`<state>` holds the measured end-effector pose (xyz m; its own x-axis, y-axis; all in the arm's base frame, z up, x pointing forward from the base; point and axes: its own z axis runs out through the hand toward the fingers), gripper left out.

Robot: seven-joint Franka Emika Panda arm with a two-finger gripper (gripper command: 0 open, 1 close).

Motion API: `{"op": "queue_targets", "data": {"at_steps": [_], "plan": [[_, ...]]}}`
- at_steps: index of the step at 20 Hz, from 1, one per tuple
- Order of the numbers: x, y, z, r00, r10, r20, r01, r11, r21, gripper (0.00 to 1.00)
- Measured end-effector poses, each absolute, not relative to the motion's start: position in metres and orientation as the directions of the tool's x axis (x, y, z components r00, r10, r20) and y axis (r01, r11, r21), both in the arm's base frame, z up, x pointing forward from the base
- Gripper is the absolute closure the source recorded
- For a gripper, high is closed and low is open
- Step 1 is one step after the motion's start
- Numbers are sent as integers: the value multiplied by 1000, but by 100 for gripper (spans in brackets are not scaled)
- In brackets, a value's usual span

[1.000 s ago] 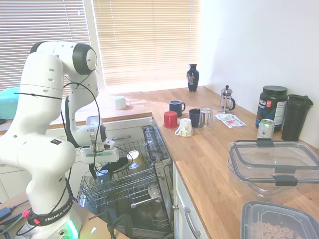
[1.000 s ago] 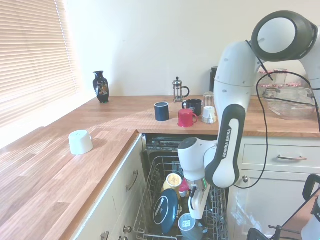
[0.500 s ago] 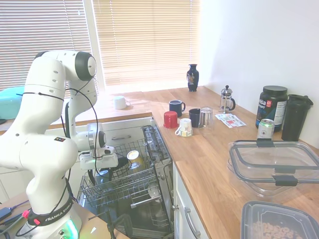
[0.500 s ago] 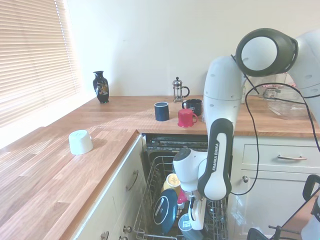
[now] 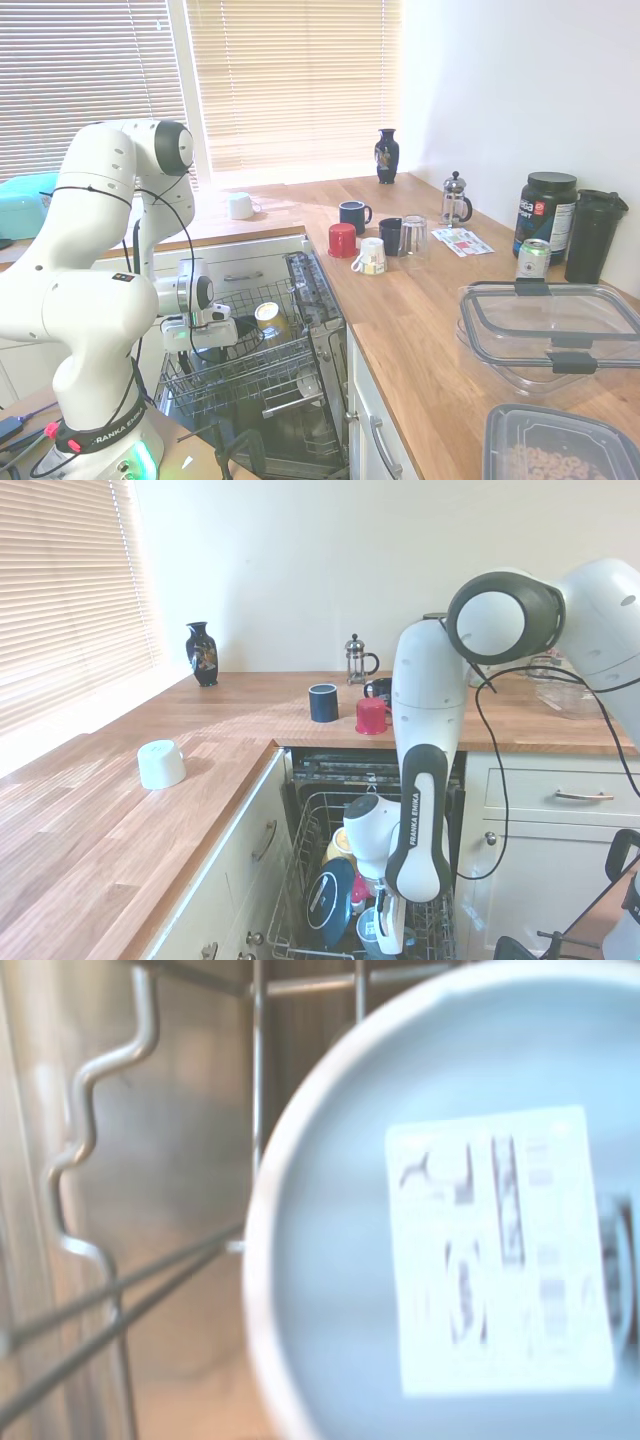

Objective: Unload the gray mug from the dishwasher

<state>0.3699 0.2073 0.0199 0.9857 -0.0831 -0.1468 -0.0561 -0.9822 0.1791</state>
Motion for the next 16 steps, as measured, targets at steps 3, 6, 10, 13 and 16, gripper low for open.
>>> {"op": "queue_targets", "data": {"at_steps": [3,6,10,13,16], "plan": [[373,204,21,987,-73,-142,-48,-984,173,100],[376,200,21,987,-66,-144,-41,-984,172,100],[376,195,18,986,-66,-153,-39,-984,173,100],[376,193,17,985,-62,-161,-34,-985,171,100],[376,192,16,984,-56,-170,-27,-986,167,100]]}}
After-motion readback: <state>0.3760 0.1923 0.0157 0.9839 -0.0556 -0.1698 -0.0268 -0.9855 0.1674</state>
